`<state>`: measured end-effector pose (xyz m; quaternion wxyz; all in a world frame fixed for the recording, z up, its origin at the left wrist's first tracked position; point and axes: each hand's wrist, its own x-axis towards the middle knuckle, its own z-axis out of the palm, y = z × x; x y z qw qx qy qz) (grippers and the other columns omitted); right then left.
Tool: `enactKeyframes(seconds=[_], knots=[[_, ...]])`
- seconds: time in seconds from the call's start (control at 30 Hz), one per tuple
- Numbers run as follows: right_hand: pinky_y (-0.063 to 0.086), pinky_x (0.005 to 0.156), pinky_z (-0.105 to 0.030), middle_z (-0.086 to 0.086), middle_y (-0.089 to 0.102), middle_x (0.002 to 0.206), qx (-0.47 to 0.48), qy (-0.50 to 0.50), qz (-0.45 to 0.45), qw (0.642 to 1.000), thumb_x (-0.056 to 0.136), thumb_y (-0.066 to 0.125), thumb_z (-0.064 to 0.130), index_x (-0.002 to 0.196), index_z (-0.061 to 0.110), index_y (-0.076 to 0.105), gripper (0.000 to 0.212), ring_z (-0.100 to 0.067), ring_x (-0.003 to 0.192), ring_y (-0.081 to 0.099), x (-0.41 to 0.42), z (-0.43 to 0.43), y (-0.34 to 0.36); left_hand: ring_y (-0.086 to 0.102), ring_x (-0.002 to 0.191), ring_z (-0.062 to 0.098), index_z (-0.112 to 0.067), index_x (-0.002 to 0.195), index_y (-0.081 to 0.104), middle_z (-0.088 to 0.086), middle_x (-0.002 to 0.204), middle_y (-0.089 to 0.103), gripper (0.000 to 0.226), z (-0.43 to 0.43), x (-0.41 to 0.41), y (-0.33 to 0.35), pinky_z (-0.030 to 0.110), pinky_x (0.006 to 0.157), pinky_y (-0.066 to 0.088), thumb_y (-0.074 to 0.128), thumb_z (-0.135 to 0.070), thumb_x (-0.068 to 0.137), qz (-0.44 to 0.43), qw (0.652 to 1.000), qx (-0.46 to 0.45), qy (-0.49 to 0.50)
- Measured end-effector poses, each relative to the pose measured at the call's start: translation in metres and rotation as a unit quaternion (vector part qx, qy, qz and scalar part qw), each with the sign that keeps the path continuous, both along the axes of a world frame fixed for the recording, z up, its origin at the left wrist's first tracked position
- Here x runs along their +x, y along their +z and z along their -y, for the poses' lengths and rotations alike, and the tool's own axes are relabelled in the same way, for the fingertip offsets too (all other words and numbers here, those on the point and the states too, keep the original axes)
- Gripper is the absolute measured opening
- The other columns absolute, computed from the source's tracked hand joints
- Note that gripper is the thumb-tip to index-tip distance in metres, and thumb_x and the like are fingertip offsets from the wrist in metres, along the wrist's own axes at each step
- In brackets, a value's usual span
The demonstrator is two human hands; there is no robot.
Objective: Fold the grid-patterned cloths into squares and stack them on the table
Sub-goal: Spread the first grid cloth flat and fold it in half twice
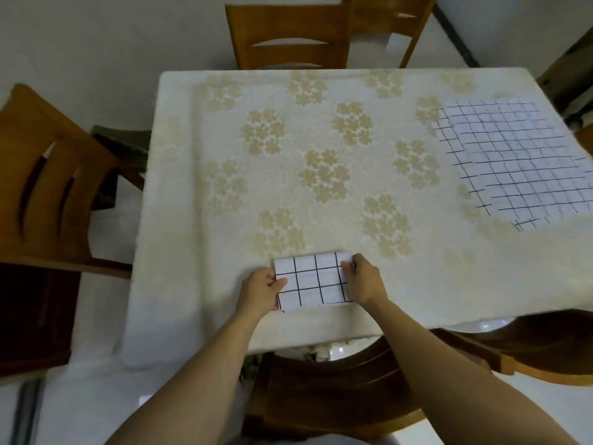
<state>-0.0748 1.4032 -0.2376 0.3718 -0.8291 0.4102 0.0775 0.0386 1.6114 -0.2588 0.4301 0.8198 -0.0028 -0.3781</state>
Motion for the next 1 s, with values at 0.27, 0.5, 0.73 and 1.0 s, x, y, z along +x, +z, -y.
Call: enactKeyframes(seconds=[0.27,0.5,0.73,1.0], knots=[[0.034,0.050,-0.029,0.001,0.056,0.071,0.020,0.052,-0.017,0.998,0.102,0.049,0.031,0.093,0.014,0.050,0.019,-0.016,0.063,0.053,-0.024,0.022,-0.012,0.067,0.079,0.021,-0.017,0.087,0.061,-0.002,0.083,0.065,0.016,0.009,-0.029,-0.001,0.045,0.072,0.060,0.074,-0.025,0.089,0.092,0.992,0.082,-0.001],[0.035,0.059,-0.033,-0.005,0.059,0.075,0.025,0.057,0.018,0.998,0.101,0.050,0.026,0.093,0.008,0.052,0.020,-0.026,0.070,0.055,-0.014,0.020,-0.004,0.058,0.084,0.018,-0.008,0.099,0.065,0.003,0.093,0.065,0.011,0.014,-0.026,0.009,0.025,0.072,0.039,0.066,-0.018,0.095,0.123,0.987,0.102,0.033],[0.038,0.063,-0.032,-0.007,0.062,0.086,0.027,0.061,0.009,0.998,0.100,0.047,0.017,0.106,0.009,0.056,0.014,-0.028,0.078,0.057,-0.005,0.014,-0.002,0.059,0.086,0.019,-0.007,0.103,0.062,0.005,0.095,0.065,0.010,0.004,-0.026,0.008,0.023,0.074,0.039,0.063,-0.010,0.094,0.132,0.986,0.091,0.043],[0.034,0.052,-0.020,-0.002,0.059,0.081,0.041,0.075,0.051,0.995,0.100,0.045,0.009,0.116,0.007,0.056,0.020,-0.011,0.066,0.050,0.017,-0.002,0.004,0.058,0.088,0.020,-0.011,0.109,0.056,0.001,0.099,0.062,0.012,-0.003,-0.008,0.018,0.026,0.076,0.041,0.057,-0.009,0.098,0.146,0.982,0.086,0.089]])
